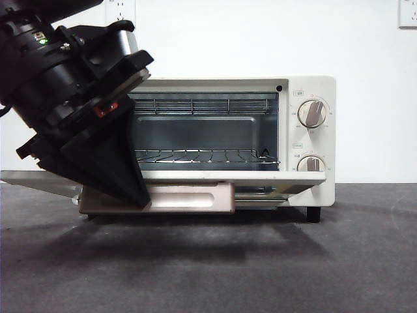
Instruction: The left arm flap open the oven, the right arm pick bread and place it into oven, the left arm flap close the oven
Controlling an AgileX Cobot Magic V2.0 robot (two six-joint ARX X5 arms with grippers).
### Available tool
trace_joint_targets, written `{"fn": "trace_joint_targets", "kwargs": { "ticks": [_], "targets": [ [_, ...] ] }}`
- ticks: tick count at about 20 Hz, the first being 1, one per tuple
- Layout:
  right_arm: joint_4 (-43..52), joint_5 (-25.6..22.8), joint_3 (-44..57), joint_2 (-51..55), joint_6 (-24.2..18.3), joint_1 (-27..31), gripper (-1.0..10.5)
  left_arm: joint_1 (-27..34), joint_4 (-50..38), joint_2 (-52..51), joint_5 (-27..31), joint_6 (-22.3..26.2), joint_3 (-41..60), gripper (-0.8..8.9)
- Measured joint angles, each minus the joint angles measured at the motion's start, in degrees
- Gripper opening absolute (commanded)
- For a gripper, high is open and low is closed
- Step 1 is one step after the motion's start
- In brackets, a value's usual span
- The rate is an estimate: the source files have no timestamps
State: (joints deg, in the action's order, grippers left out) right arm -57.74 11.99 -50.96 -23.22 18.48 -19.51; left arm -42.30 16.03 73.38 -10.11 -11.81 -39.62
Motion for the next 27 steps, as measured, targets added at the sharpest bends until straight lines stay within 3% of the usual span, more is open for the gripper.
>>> {"fn": "trace_joint_targets", "kwargs": {
  "ticks": [10, 13, 16, 22, 27],
  "targets": [
    [-2.36, 0.0, 0.0, 0.0, -0.02, 0.0, 1.6, 0.09, 1.66, 0.02, -1.03, 1.7, 0.15, 0.1],
    [-2.38, 0.11, 0.0, 0.0, -0.02, 0.0, 1.6, 0.28, 1.84, 0.02, -4.74, 2.25, 0.15, 0.1],
    [-1.51, 5.53, 0.0, -0.22, 0.02, 0.0, 1.6, 0.28, 3.89, -1.09, -6.56, 2.27, 0.15, 0.1],
    [10.03, 16.04, 0.0, -7.52, 4.0, -0.52, 1.6, 0.28, 11.34, -18.27, -5.22, 2.21, -0.35, 0.1],
    [16.09, 13.27, 0.0, -14.1, 4.92, -4.87, 1.6, 0.52, 21.2, -33.35, 1.81, -0.17, -2.73, 0.1]
  ]
}}
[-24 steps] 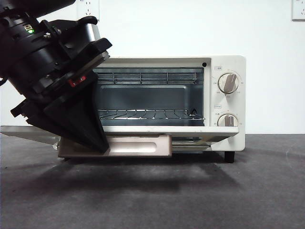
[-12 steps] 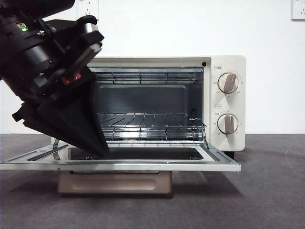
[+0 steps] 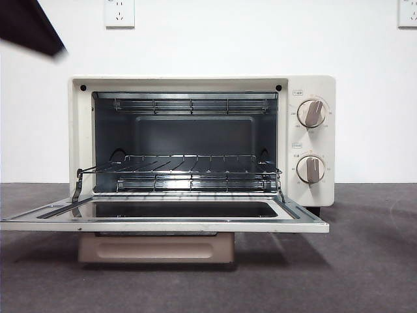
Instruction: The left arm flap open the oven, the right arm pick bread and place it into oven, the left arm flap close the oven
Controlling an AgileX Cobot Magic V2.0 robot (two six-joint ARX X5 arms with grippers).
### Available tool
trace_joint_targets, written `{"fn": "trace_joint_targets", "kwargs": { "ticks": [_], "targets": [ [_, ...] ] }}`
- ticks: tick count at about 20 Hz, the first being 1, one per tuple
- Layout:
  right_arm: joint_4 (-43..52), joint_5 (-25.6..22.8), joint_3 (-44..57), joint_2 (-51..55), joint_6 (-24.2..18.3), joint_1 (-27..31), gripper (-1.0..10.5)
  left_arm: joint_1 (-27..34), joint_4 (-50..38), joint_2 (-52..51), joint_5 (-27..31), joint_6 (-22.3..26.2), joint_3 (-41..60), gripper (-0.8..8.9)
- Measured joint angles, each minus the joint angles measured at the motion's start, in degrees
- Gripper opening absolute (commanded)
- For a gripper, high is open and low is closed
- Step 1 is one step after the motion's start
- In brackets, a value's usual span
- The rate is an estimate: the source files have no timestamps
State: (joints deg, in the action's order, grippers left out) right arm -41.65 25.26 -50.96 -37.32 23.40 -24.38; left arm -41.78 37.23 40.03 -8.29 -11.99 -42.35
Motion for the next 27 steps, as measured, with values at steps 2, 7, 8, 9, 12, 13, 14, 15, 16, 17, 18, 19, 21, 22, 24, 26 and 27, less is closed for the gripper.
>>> {"fn": "trace_joint_targets", "kwargs": {
  "ticks": [2, 7, 8, 9, 12, 13, 14, 15, 16, 17, 18, 19, 21, 22, 24, 26, 27],
  "targets": [
    [2.47, -1.62, 0.0, -2.47, 0.07, -2.23, 1.6, 0.04, 2.21, -3.58, 2.16, -0.2, -1.6, 0.1],
    [9.18, -6.29, 0.0, -9.2, 0.37, -8.83, 1.6, 0.13, 6.99, -9.57, 8.96, -0.26, -5.11, 0.1],
    [11.17, -7.87, 0.0, -11.17, 0.5, -10.62, 1.6, 0.13, 8.15, -10.67, 10.67, -0.39, -5.86, 0.1],
    [12.52, -9.14, 0.0, -12.66, 0.63, -11.85, 1.6, 0.13, 8.85, -11.37, 11.74, -0.44, -6.38, 0.1],
    [16.83, -13.64, 0.0, -17.42, 0.94, -15.28, 1.6, 0.13, 10.49, -13.16, 14.25, -0.46, -7.5, 0.1],
    [18.21, -15.06, 0.0, -18.84, 1.03, -16.06, 1.6, 0.13, 11.02, -13.64, 14.67, -0.44, -7.58, 0.1],
    [20.11, -16.83, 0.0, -20.9, 1.16, -17.09, 1.6, 0.13, 11.65, -14.14, 15.32, -0.44, -7.58, 0.1],
    [21.53, -18.01, 0.0, -22.45, 1.22, -17.68, 1.6, 0.13, 12.17, -14.38, 15.58, -0.44, -7.58, 0.1],
    [22.93, -18.93, 0.0, -24.02, 1.38, -18.21, 1.6, 0.13, 12.63, -14.64, 15.67, -0.44, -7.58, 0.1],
    [24.74, -19.52, 0.0, -26.18, 1.6, -18.71, 1.6, 0.13, 13.16, -14.93, 15.67, -0.44, -7.58, 0.1],
    [26.12, -19.61, 0.0, -27.74, 1.75, -18.84, 1.6, 0.13, 13.51, -15.06, 15.67, -0.44, -7.58, 0.1],
    [27.71, -19.76, 0.0, -29.4, 2.01, -19.04, 1.6, 0.13, 13.84, -15.17, 15.67, -0.44, -7.58, 0.1],
    [31.21, -20.46, 0.0, -33.0, 2.56, -19.1, 1.6, 0.13, 14.36, -15.3, 15.67, -0.44, -7.58, 0.1],
    [32.76, -20.72, 0.0, -34.56, 2.84, -19.1, 1.6, 0.13, 14.73, -15.3, 15.67, -0.44, -7.58, 0.1],
    [36.61, -21.22, 0.0, -37.94, 3.54, -19.1, 1.6, 0.13, 15.67, -15.3, 15.67, -0.44, -7.58, 0.1],
    [39.87, -22.53, 0.0, -40.52, 3.89, -19.08, 1.6, 0.13, 16.26, -15.3, 15.67, -0.44, -7.58, 0.1],
    [41.29, -23.21, 0.0, -41.64, 4.11, -19.02, 1.6, 0.13, 16.48, -15.3, 15.67, -0.44, -7.58, 0.1]
  ]
}}
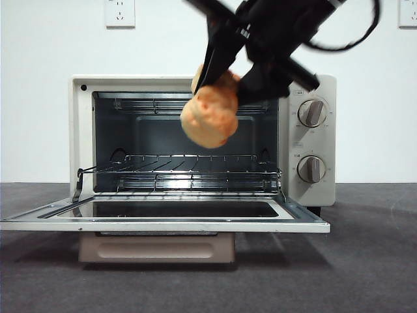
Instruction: The left arm flap open the oven, the right arm pick bread and place it into oven, the left arm flap close the oven
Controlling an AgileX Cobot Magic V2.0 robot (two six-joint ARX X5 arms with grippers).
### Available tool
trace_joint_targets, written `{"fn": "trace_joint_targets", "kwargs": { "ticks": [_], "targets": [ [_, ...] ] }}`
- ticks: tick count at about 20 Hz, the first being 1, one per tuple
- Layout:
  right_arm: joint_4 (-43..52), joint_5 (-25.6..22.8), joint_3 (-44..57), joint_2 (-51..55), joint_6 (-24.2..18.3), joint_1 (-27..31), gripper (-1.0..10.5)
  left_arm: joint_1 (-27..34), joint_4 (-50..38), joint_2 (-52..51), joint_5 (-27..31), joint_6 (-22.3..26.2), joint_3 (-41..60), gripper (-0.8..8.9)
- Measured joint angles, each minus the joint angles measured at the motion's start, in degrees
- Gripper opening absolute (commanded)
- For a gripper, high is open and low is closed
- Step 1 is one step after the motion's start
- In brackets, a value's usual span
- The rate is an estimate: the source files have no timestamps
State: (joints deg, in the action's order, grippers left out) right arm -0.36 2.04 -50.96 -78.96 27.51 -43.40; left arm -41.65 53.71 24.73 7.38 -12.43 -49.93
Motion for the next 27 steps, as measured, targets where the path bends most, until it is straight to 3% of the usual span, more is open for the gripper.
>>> {"fn": "trace_joint_targets", "kwargs": {
  "ticks": [6, 12, 15, 20, 27],
  "targets": [
    [10.4, -1.27, 0.0, -6.47, 5.03, 2.82, 1.6, 0.0, 0.09, 0.0, 0.0, 0.5, 0.0, 0.1],
    [13.77, -2.16, 0.0, -10.1, 10.16, 6.08, 1.6, 0.0, 0.07, 0.0, 0.0, 2.01, 0.0, 0.1],
    [14.1, -2.14, 0.0, -10.36, 10.49, 5.95, 1.6, 0.0, 0.09, 0.0, 0.02, 2.43, 0.0, 0.1],
    [13.79, -4.15, 0.0, -10.36, 10.51, 5.95, 4.0, 0.0, 0.09, 0.0, 0.02, 2.47, 0.0, 0.1],
    [12.07, -4.63, 0.0, -9.86, 10.29, 5.92, 4.3, 0.0, 0.72, 0.0, 0.02, 2.47, 0.0, 0.1]
  ]
}}
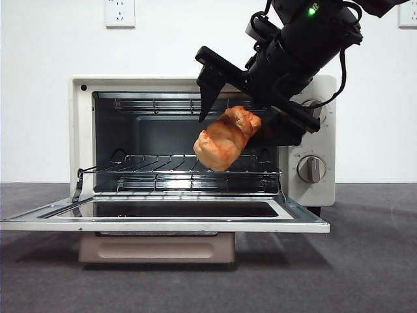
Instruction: The left arm flap open the oven, the right arm pick bread and place it into oven, the left arm flap close the oven
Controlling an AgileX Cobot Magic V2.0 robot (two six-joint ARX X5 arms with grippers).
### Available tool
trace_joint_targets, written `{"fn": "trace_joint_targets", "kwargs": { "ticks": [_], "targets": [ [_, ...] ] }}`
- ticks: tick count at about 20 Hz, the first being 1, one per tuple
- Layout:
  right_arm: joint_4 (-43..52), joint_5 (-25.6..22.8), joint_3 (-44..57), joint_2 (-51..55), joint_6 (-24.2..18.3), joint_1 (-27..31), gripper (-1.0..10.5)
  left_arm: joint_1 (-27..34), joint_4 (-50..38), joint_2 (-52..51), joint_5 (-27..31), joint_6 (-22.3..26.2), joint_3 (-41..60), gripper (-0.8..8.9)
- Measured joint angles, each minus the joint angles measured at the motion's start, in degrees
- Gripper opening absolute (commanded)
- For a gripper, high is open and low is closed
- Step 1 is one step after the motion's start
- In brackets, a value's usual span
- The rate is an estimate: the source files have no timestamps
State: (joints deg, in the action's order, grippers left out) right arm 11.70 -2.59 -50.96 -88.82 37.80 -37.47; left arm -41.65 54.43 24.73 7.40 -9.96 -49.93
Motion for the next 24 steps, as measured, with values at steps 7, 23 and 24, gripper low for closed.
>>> {"fn": "trace_joint_targets", "kwargs": {
  "ticks": [7, 23, 24],
  "targets": [
    [-5.09, -0.22, 0.0, 2.8, -0.5, -0.02, 4.7, 0.0, 1.95, 0.0, 0.0, 0.0, 0.0, 0.1],
    [-37.42, 3.43, 0.0, 31.28, -8.68, -4.83, 4.9, 0.0, 0.13, 2.23, 7.8, 1.09, 1.07, 0.1],
    [-40.48, 3.5, 0.0, 34.58, -9.99, -4.83, 4.9, 0.02, -0.37, 3.23, 7.32, 1.49, 1.9, 0.1]
  ]
}}
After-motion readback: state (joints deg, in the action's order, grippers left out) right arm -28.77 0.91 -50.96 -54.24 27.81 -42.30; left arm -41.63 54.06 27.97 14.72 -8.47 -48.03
